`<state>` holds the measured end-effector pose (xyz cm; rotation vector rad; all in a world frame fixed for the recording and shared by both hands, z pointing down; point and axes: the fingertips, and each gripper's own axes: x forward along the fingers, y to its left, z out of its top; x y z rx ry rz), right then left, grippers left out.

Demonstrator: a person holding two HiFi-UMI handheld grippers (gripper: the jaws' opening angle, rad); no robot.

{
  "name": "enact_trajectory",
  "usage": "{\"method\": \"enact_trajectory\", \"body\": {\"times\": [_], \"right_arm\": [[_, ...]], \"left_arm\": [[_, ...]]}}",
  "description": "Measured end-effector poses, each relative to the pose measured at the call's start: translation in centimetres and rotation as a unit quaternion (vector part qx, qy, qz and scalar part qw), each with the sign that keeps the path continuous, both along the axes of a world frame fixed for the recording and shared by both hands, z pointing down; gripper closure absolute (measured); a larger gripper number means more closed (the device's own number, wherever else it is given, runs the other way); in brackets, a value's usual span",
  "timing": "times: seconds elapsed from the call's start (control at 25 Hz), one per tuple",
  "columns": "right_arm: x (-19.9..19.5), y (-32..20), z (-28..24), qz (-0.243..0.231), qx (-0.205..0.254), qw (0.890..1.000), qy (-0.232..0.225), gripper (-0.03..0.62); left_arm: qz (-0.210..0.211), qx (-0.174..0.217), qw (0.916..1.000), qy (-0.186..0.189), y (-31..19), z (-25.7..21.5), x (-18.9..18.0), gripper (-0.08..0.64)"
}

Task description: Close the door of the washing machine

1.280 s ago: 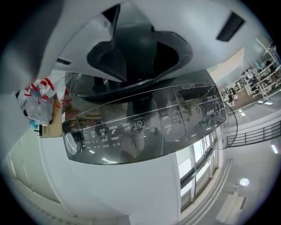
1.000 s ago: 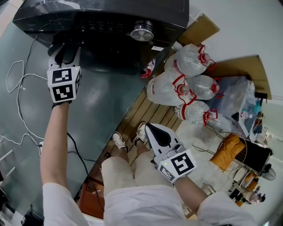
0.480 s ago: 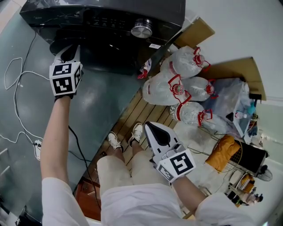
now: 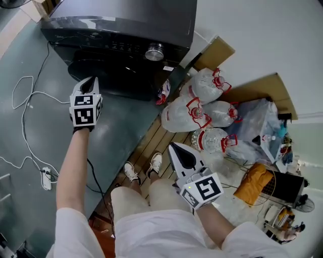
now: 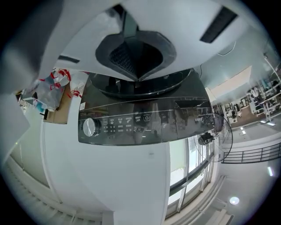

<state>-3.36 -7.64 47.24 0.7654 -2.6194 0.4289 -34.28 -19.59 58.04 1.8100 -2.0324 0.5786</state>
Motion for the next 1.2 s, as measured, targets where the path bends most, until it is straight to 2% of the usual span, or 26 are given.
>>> {"method": "enact_trajectory", "body": {"times": [0.16, 0.36, 0.56, 1.0, 1.2], "right_arm": [[0.1, -0.1, -2.3, -0.008, 0.016, 1.000, -0.011, 0.594], [-0.3, 0.3, -3.6, -0.029, 0.015, 0.999, -0.024, 0.594], [-0.1, 0.3, -7.1, -0.042, 0.054, 0.997, -0.031, 0.594], [2.9, -3.1, -15.1, -0.015, 0.108, 0.991, -0.076, 0.594], [4.3, -4.6, -18.0, -0.008, 0.130, 0.987, -0.091, 0.594]], "left_arm": [[0.000, 0.005, 1.0000, -0.007, 1.6, -3.1, 1.2, 0.554], [-0.003, 0.025, 0.9996, -0.010, 4.6, -7.7, 3.1, 0.554], [-0.023, 0.048, 0.9985, -0.011, 8.4, -12.2, 4.3, 0.554], [-0.072, 0.096, 0.9927, -0.015, 14.6, -21.4, 6.8, 0.554], [-0.079, 0.123, 0.9890, -0.023, 16.2, -26.1, 7.9, 0.554]]}}
